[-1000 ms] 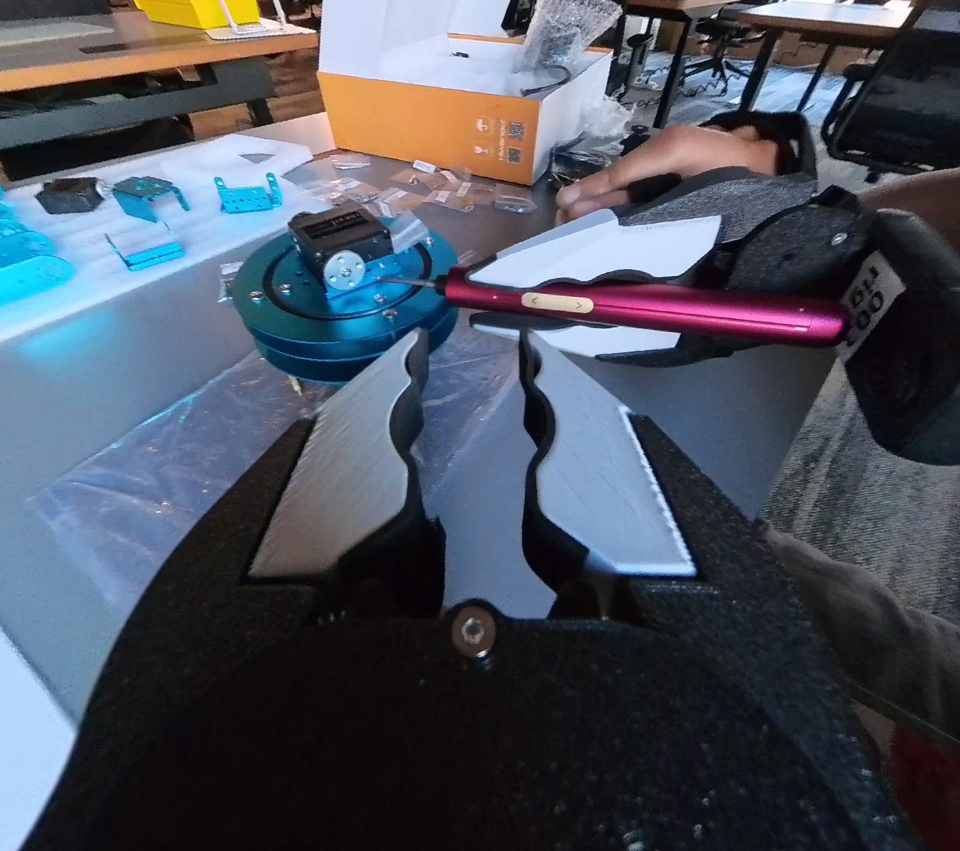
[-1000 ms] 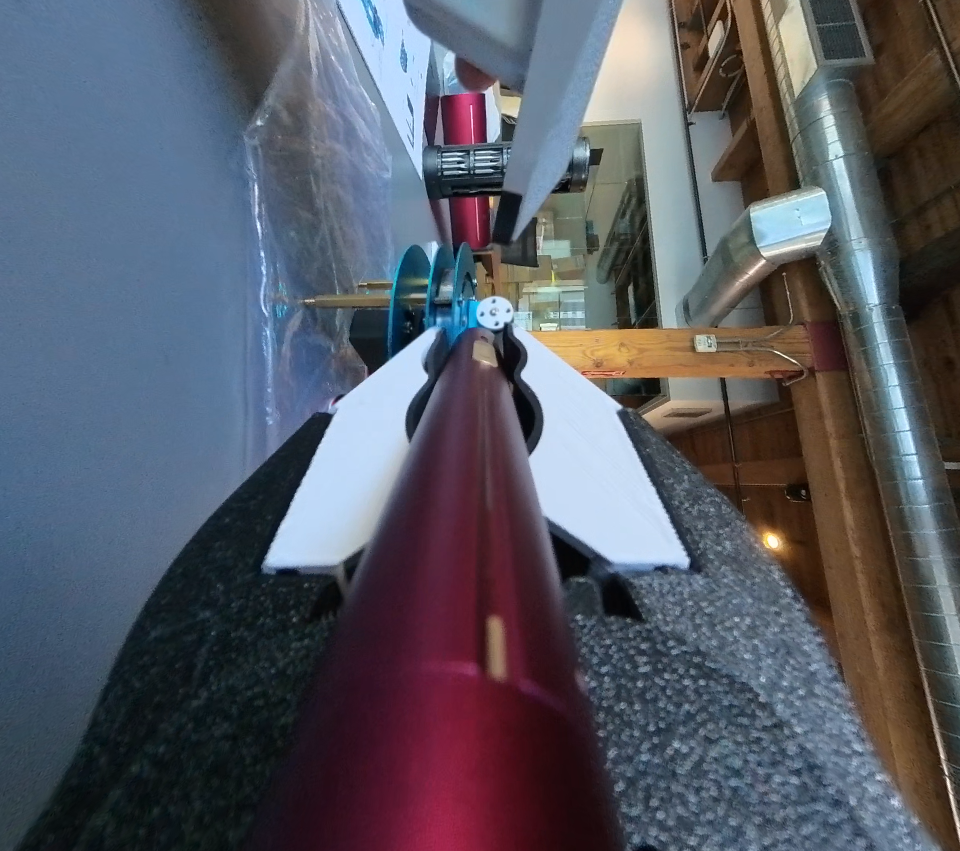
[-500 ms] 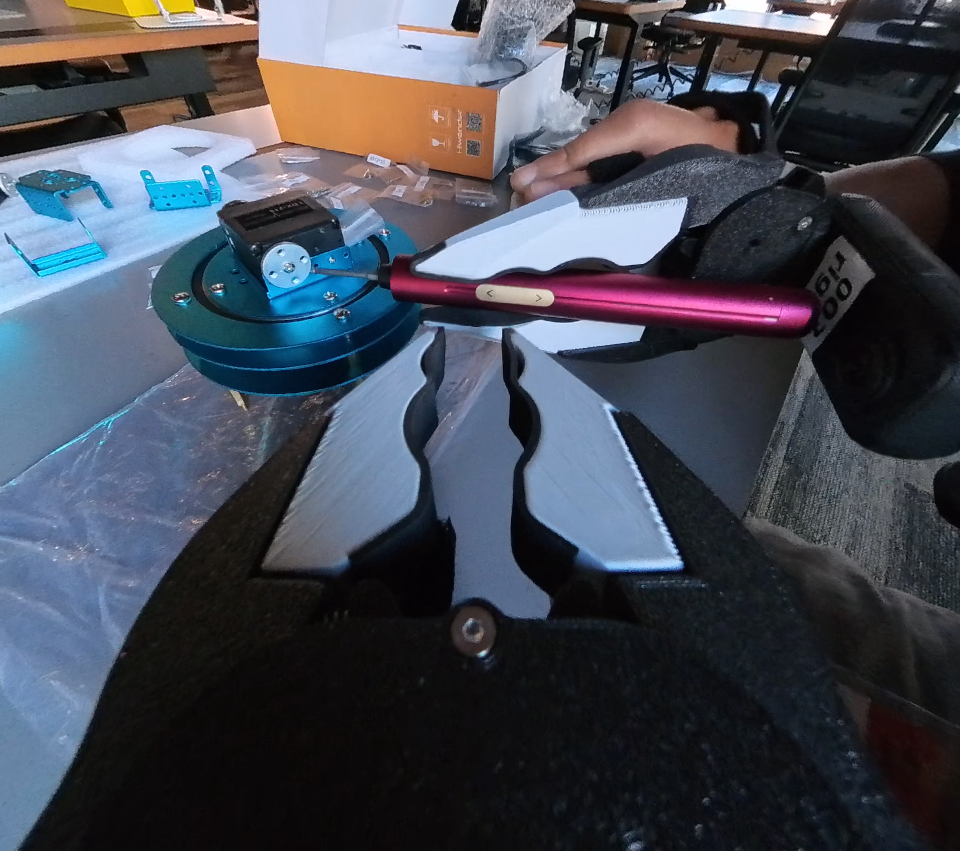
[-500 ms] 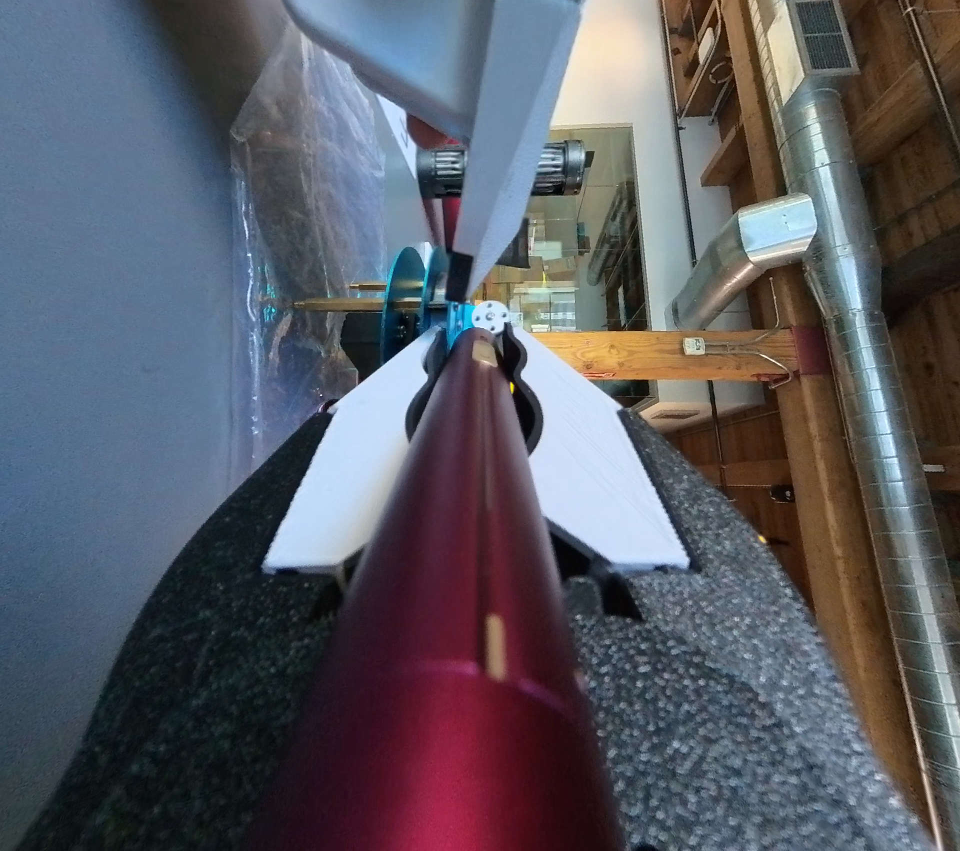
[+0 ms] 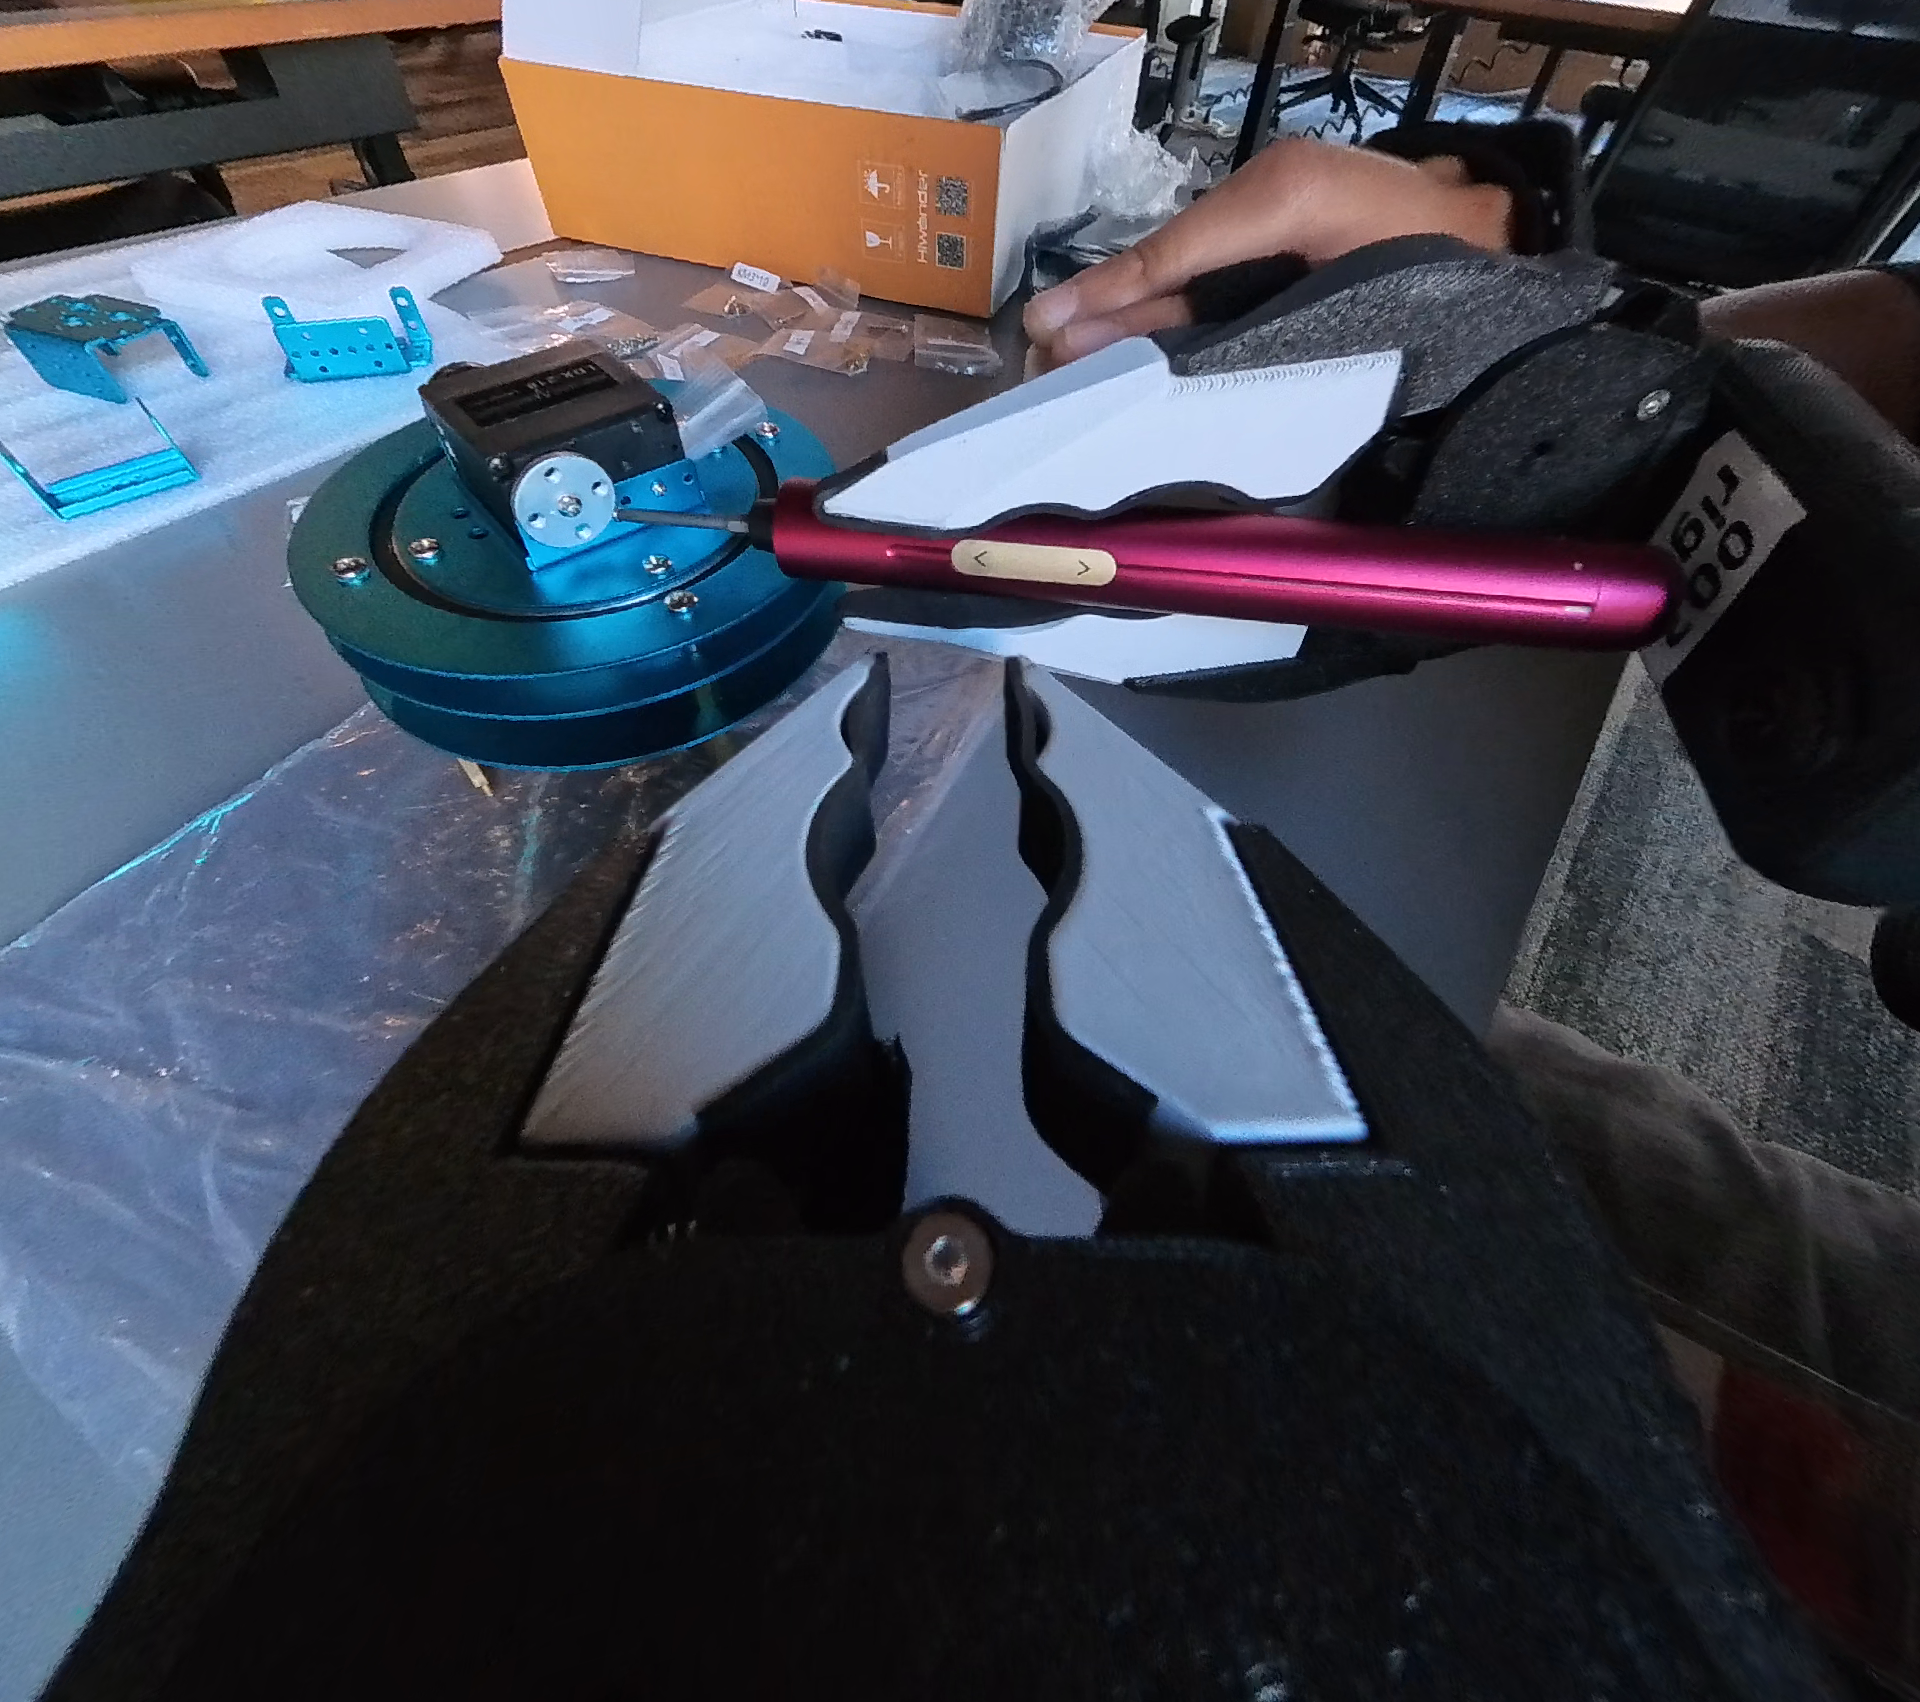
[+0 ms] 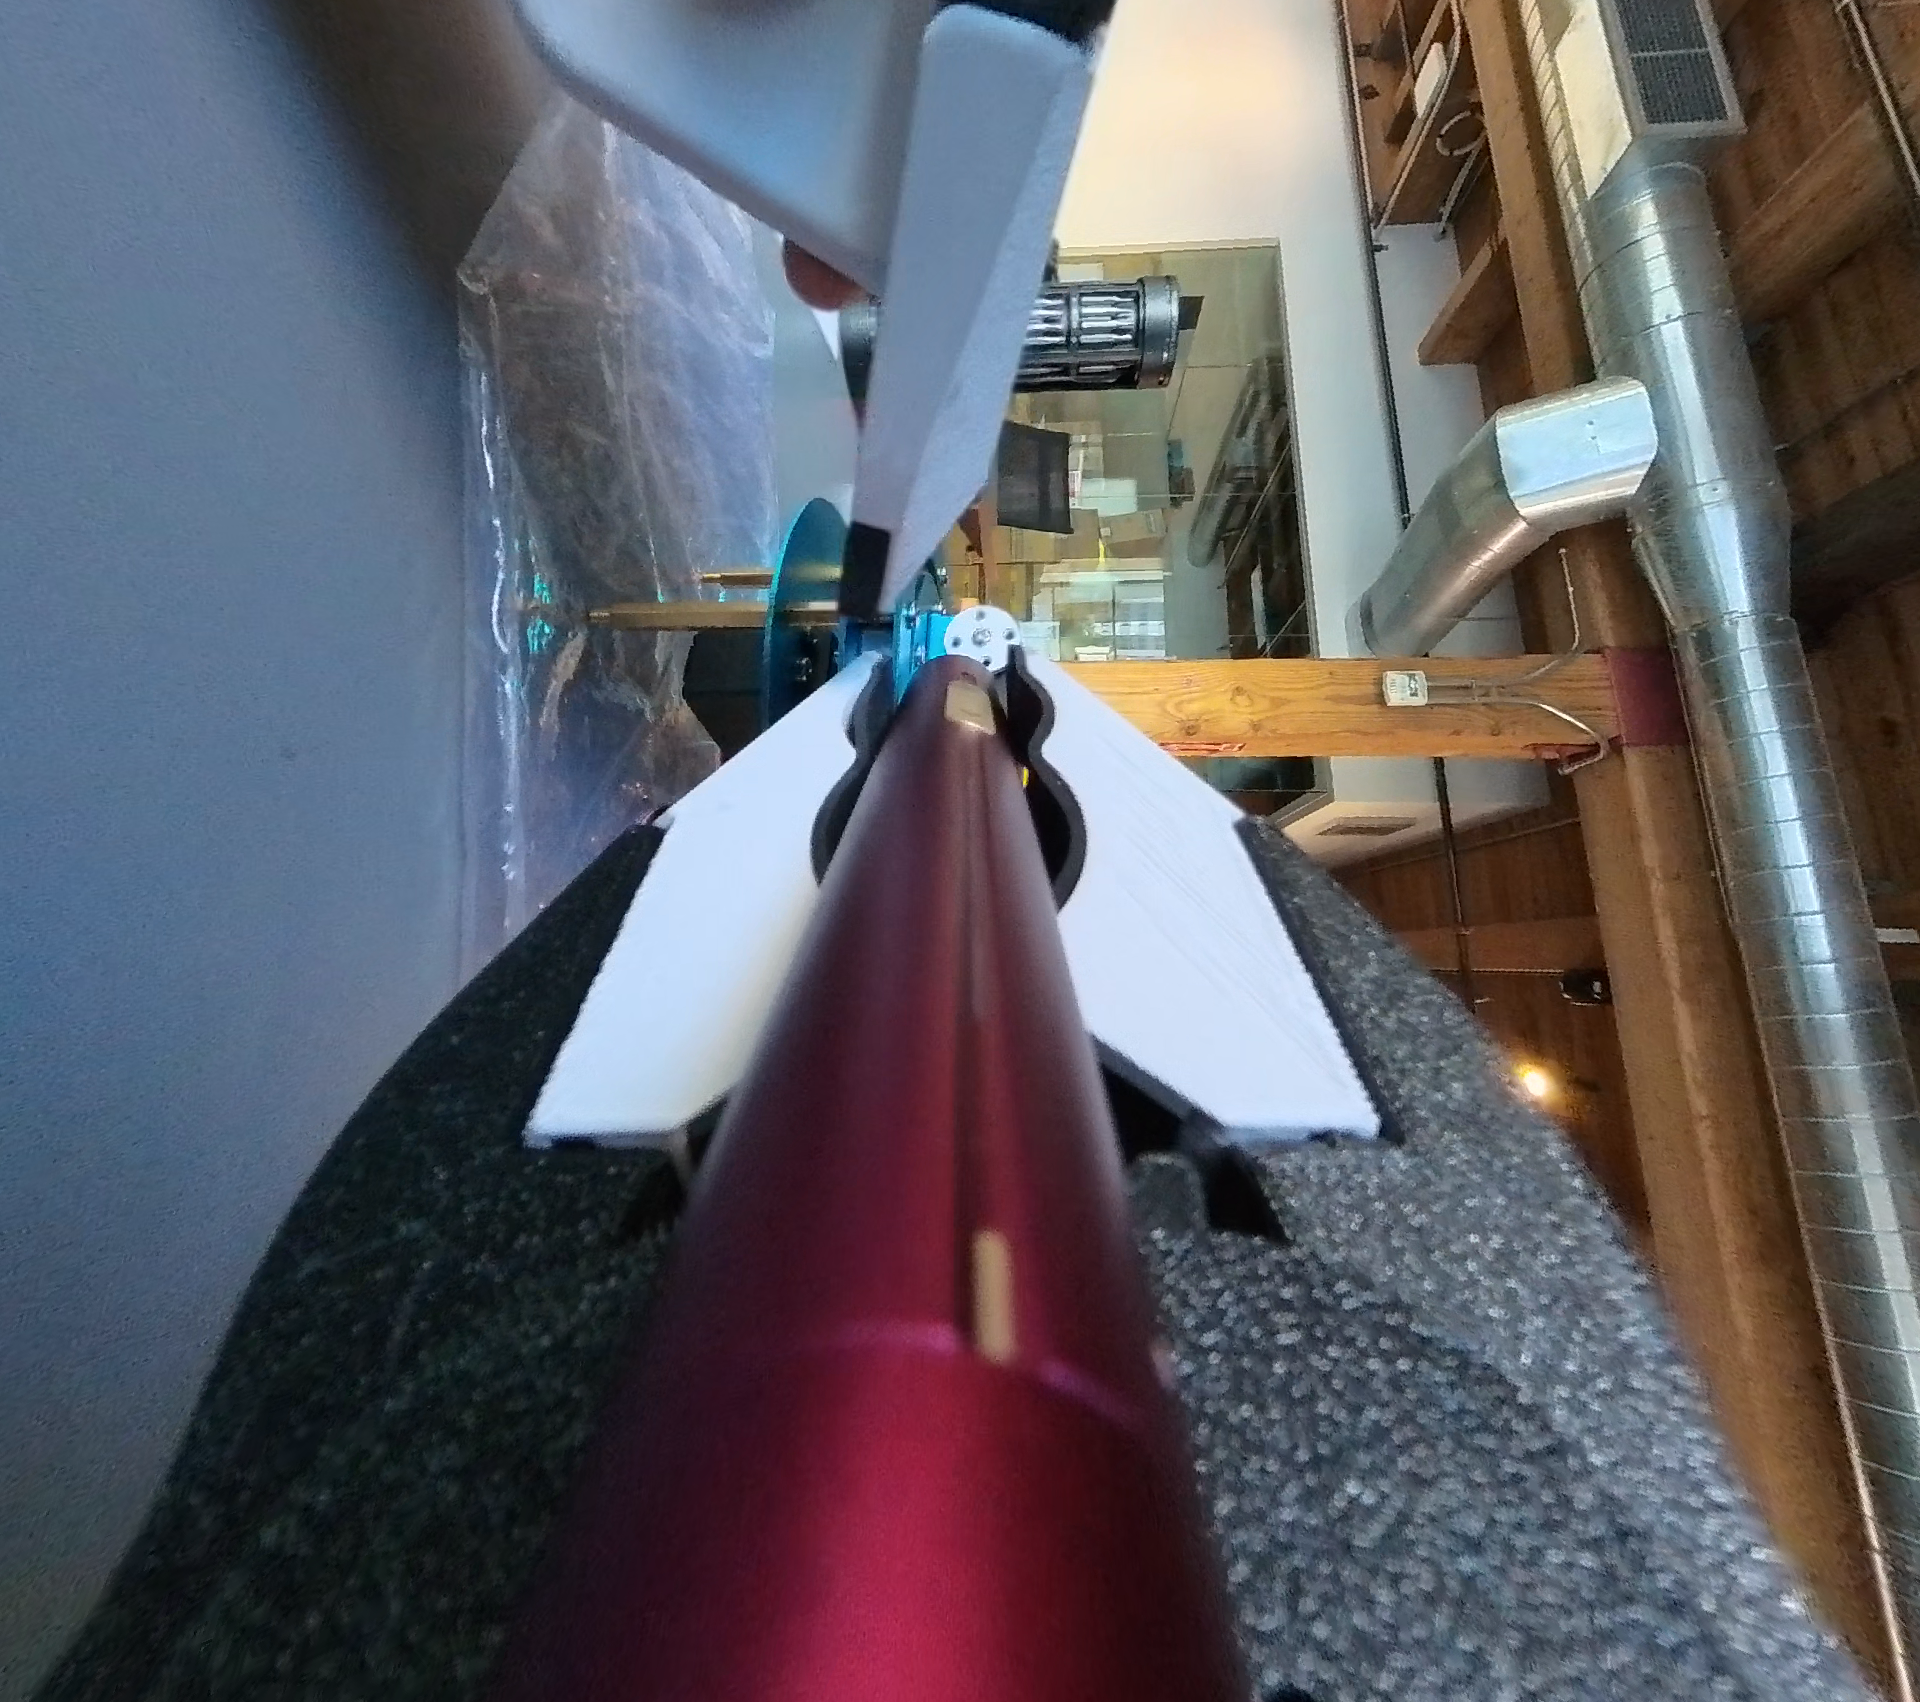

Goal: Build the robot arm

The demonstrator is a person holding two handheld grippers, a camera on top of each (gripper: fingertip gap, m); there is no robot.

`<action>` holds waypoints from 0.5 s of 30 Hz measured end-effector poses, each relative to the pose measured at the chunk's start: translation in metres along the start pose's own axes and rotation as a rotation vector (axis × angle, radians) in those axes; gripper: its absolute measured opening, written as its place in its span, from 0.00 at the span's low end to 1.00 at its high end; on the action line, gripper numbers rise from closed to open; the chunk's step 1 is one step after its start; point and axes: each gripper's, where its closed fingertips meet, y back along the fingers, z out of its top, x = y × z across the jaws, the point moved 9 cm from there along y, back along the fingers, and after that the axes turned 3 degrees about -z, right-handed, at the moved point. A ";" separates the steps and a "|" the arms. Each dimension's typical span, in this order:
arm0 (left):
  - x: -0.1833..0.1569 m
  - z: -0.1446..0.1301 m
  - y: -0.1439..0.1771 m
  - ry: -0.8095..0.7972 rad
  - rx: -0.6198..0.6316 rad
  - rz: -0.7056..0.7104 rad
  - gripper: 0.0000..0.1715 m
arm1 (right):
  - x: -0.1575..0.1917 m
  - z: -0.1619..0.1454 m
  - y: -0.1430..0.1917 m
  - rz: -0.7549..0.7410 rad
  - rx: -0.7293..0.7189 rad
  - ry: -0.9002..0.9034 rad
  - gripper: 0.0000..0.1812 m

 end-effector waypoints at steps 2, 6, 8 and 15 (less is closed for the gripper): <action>0.000 0.000 0.000 -0.003 0.005 -0.001 0.12 | 0.000 0.001 0.000 0.002 0.001 0.001 0.12; 0.000 0.001 0.002 0.000 0.003 -0.014 0.13 | 0.001 0.002 -0.001 0.003 0.003 0.007 0.12; 0.000 0.001 0.003 -0.005 0.007 -0.023 0.13 | 0.001 0.002 -0.001 0.003 0.004 0.014 0.12; 0.026 0.015 0.012 -0.101 0.059 0.052 0.22 | -0.001 0.004 -0.005 0.011 0.016 0.009 0.12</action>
